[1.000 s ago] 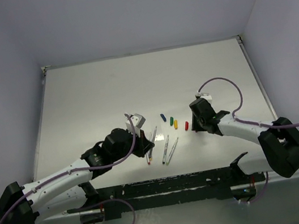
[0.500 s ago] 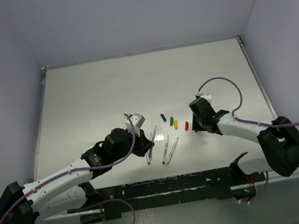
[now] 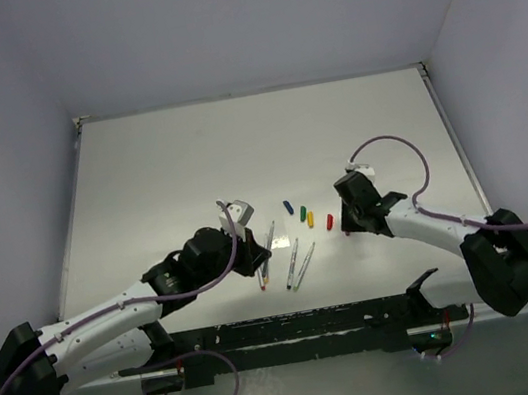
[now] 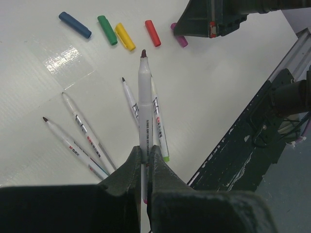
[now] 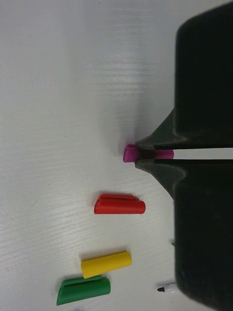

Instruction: Insert the pens into the pen caps

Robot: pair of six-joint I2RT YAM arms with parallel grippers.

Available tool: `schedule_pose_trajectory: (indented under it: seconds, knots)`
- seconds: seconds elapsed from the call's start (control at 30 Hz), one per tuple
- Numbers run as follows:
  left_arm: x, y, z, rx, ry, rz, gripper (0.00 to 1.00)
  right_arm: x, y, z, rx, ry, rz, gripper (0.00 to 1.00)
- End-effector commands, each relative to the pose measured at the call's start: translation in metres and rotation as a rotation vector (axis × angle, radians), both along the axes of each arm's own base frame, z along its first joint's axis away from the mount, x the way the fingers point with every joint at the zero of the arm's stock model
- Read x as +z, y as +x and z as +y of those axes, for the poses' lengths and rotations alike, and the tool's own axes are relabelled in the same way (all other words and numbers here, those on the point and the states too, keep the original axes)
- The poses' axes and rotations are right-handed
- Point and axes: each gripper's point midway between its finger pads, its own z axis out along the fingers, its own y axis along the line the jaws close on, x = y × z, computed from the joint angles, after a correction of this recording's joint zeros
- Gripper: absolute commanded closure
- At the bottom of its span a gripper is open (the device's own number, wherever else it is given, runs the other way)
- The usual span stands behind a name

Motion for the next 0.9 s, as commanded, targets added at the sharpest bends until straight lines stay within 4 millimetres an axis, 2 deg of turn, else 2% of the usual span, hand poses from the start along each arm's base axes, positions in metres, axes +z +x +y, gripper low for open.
schedule_pose_trajectory:
  seconds: [0.0,0.2,0.3,0.4,0.53,0.67,0.87]
  knots:
    - [0.016,0.001,-0.012,-0.017,-0.090,-0.036,1.00,0.035,0.008,0.006,0.062,0.025,-0.100,1.00]
    - [0.028,-0.001,-0.031,-0.080,-0.201,-0.081,1.00,0.127,0.038,0.035,0.174,0.197,-0.448,1.00]
    - [0.035,-0.002,-0.042,-0.109,-0.276,-0.096,1.00,0.164,0.041,0.050,0.235,0.292,-0.581,1.00]
    - [0.038,-0.004,-0.052,-0.135,-0.344,-0.095,1.00,0.191,0.038,0.063,0.295,0.385,-0.690,1.00]
    - [0.038,-0.006,-0.062,-0.160,-0.402,-0.076,1.00,0.220,0.034,0.081,0.367,0.496,-0.795,1.00]
    - [0.048,-0.005,-0.067,-0.166,-0.446,-0.077,1.00,0.240,0.028,0.096,0.431,0.594,-0.875,1.00]
    - [0.060,0.002,-0.068,-0.138,-0.444,-0.106,1.00,0.246,0.022,0.113,0.496,0.690,-0.898,1.00]
